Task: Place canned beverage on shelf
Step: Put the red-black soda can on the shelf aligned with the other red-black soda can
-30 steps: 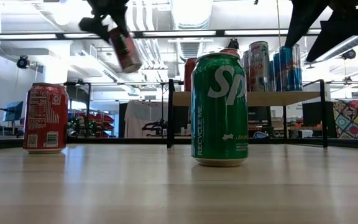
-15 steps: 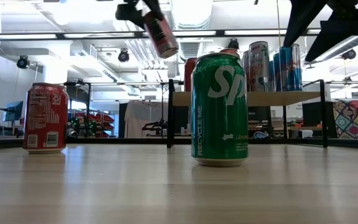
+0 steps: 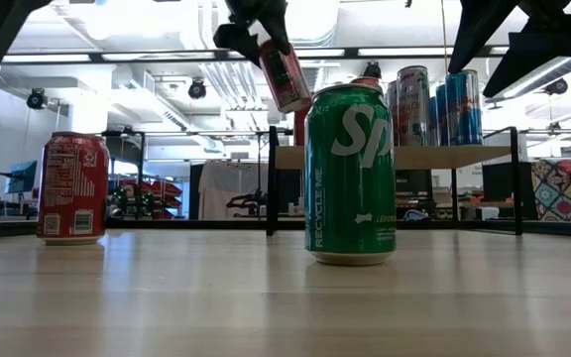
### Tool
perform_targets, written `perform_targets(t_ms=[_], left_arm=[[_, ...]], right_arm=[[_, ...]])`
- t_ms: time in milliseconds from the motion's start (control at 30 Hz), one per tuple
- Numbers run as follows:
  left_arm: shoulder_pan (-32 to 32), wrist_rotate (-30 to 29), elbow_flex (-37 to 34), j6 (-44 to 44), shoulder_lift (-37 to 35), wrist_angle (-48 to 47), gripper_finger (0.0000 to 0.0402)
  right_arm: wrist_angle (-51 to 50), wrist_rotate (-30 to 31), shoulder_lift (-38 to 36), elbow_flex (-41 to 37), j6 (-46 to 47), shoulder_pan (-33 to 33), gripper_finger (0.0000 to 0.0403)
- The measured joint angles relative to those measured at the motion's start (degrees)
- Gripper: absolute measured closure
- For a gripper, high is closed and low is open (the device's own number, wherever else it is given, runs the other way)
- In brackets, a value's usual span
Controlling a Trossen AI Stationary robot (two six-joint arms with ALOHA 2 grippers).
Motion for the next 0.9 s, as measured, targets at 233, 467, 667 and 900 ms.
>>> perform_targets(t_ms=[233,467,667,900], left_arm=[[-0.01,0.06,-0.09,-0.93,3.25,-0.02,0.0112],[-0.01,0.04,-0.09,-1.57,6.42,0.03,0.0112],[0.01,0.07,-0.09,-2.94,8.05,0.15,0.0111],[0.05,0.08,-0.07,-2.77,8.41,1.24,0.0079]], right_arm=[[0.00,0.04,0.00,0.00,-0.11,0.00,0.0156],[-0.01,0.04,0.00,0.00,-0.48,0.00,0.0156],[0.01,0.02,0.00,0.00,-0.45,0.00,0.0156],[0.01,-0.02,0.00,0.00,-0.78,0.00,0.0156]])
